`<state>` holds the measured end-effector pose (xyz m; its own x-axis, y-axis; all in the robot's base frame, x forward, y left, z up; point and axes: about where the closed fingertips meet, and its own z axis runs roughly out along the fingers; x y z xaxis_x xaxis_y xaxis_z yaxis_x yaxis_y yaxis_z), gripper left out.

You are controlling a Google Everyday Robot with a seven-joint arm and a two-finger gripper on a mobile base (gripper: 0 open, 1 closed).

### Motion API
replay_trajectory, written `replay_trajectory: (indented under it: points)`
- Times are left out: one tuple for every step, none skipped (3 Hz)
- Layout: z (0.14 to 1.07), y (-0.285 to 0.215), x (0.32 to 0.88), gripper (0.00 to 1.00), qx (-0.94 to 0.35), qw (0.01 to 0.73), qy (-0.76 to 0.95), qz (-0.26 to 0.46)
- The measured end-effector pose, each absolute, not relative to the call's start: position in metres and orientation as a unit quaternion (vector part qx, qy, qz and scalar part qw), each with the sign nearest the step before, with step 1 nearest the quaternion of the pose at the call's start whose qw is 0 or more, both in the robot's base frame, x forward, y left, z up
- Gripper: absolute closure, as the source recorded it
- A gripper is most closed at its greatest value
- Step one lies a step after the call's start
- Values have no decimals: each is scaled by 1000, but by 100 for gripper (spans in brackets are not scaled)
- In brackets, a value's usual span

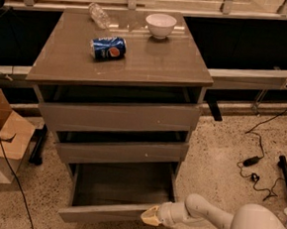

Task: Close bottom drawer

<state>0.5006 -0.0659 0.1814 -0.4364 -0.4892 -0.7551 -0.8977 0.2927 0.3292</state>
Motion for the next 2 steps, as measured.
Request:
replay_trajectory:
  points:
    - [175, -46, 510, 100, -470, 279, 745, 382]
    - [172, -41, 516, 100, -472, 282, 743, 382]
